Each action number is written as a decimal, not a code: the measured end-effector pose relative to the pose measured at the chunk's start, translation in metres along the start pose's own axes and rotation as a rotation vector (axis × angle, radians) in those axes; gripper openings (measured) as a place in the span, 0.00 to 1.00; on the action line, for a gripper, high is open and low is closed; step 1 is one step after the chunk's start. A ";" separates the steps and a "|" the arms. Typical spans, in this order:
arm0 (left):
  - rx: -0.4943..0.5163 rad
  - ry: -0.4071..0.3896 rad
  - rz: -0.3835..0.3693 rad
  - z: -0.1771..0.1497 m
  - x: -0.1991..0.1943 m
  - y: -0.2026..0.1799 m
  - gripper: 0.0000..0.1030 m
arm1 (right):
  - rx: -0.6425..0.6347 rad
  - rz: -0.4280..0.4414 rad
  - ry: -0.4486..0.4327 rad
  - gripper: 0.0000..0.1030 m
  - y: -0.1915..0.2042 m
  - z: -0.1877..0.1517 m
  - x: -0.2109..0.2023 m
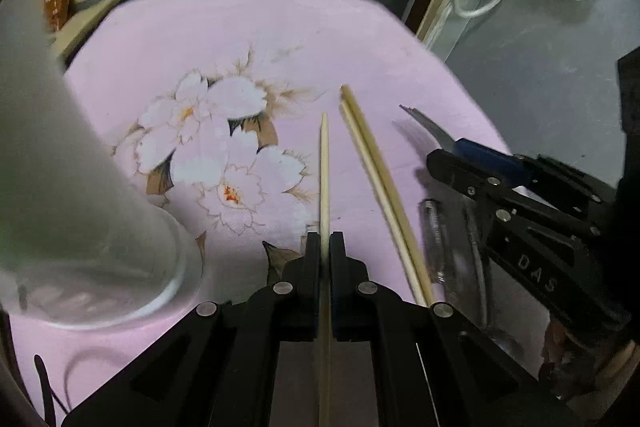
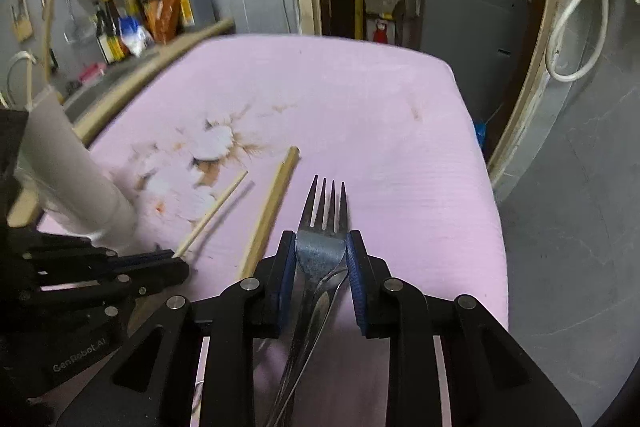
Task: Organize utensils
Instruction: 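Grasp another chopstick with the left tool while the right tool grasps the fork, then lift the chopstick and fork and drop both into the white caddy, then lower the left tool to a chopstick while the right tool grasps the spoon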
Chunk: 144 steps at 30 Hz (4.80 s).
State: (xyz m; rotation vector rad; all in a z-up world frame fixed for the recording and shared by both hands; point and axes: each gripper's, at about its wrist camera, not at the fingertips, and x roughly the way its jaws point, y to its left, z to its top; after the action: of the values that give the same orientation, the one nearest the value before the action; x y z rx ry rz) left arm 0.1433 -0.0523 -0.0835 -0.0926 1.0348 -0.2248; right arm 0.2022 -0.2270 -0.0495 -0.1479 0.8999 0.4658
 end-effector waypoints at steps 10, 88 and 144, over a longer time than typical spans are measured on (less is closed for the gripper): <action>0.029 -0.359 -0.055 -0.030 -0.085 -0.013 0.02 | 0.031 -0.005 -0.255 0.21 0.012 -0.011 -0.059; -0.184 -1.117 0.319 -0.029 -0.164 0.165 0.02 | -0.083 0.133 -0.723 0.21 0.179 0.048 -0.047; 0.073 -0.175 -0.101 0.012 -0.018 -0.013 0.49 | 0.287 -0.135 -0.156 0.54 -0.018 -0.072 -0.070</action>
State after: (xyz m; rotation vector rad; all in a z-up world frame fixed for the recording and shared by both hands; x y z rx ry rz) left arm 0.1426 -0.0609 -0.0602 -0.0970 0.8479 -0.3405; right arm 0.1208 -0.2885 -0.0404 0.0891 0.7890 0.2156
